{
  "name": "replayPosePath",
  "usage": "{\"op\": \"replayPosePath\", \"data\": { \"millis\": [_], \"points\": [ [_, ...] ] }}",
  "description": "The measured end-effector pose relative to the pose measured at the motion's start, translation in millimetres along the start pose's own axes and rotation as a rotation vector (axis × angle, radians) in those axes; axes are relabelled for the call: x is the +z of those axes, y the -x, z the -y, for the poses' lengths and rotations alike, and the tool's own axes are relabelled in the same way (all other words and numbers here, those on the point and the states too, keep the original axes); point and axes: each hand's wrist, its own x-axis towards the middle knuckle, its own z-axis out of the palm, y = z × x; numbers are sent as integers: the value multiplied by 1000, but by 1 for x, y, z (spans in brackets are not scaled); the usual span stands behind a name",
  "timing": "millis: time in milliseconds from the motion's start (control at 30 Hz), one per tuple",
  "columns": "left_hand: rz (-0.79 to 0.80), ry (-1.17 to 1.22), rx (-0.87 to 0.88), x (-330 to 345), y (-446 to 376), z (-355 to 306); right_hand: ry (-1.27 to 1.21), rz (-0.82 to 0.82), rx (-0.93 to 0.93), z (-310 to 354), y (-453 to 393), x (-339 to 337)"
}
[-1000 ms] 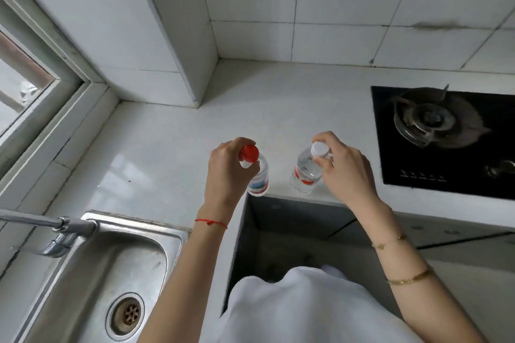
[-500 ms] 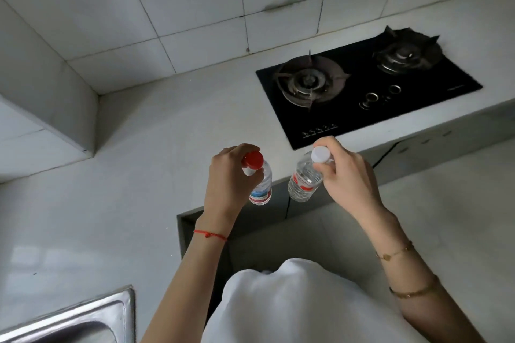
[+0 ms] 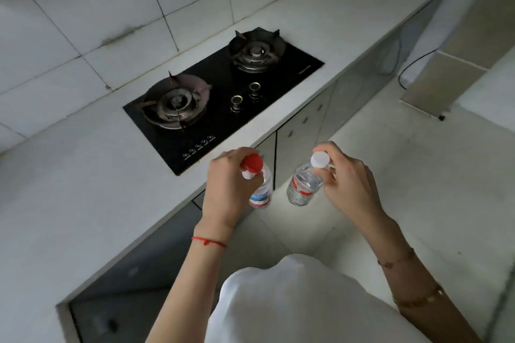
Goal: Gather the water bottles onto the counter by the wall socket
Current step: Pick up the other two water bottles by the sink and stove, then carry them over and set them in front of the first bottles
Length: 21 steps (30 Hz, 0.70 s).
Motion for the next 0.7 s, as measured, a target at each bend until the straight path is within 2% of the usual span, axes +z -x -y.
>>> {"op": "replayPosePath", "data": {
  "millis": [433,700],
  "points": [
    [237,68,275,149,-78,-124,54,-148,326,-153,10,-92],
    [401,102,383,249,-153,-186,89,-255,522,-247,-21,-128]
  ]
}}
